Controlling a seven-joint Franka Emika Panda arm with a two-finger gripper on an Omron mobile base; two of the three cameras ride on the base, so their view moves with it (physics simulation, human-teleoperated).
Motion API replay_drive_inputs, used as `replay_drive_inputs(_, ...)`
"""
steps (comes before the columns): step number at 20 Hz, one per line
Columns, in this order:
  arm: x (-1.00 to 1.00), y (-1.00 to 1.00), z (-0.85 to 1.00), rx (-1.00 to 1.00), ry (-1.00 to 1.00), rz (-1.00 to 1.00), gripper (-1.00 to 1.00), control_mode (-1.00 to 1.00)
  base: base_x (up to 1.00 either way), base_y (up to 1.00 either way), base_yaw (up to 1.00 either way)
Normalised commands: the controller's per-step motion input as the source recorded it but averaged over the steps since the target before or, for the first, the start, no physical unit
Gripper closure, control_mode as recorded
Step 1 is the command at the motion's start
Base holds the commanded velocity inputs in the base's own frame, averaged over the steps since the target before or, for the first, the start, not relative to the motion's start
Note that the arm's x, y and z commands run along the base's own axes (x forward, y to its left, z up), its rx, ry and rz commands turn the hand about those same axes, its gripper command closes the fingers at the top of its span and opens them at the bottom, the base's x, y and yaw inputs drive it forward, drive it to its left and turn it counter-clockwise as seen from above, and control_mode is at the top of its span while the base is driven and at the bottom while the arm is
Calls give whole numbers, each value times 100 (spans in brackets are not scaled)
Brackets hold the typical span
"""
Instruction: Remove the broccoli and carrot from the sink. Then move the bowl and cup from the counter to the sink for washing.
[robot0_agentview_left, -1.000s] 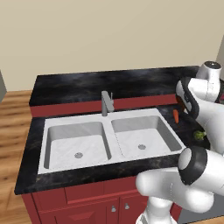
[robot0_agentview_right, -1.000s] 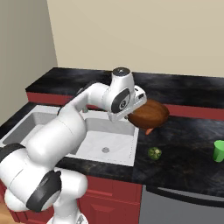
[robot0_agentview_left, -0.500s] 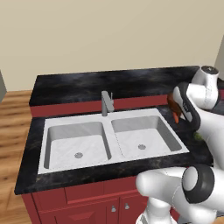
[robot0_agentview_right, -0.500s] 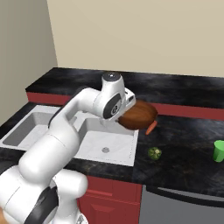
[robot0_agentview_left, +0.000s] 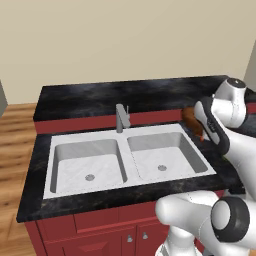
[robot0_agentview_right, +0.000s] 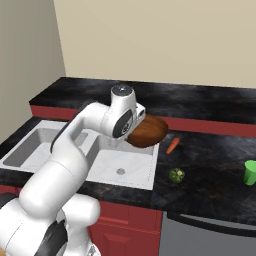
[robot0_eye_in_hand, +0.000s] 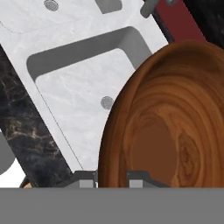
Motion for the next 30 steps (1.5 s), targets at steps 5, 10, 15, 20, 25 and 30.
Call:
replay_drive_inputs(5, 0, 26, -5, 0, 0, 2, 100, -100, 0, 0, 0)
replay_drive_inputs(10, 0, 22, -5, 0, 0, 0, 100, -100, 0, 0, 0)
replay_drive_inputs(15, 0, 24, -9, 0, 0, 0, 100, -100, 0, 0, 0)
replay_drive_inputs(20, 0, 25, -12, 3, 0, 0, 100, -100, 0, 0, 0)
replay_drive_inputs(25, 6, 20, -12, 2, 0, 4, 100, -100, 0, 0, 0)
replay_drive_inputs(30, 16, 20, -16, 0, 0, 5, 100, -100, 0, 0, 0)
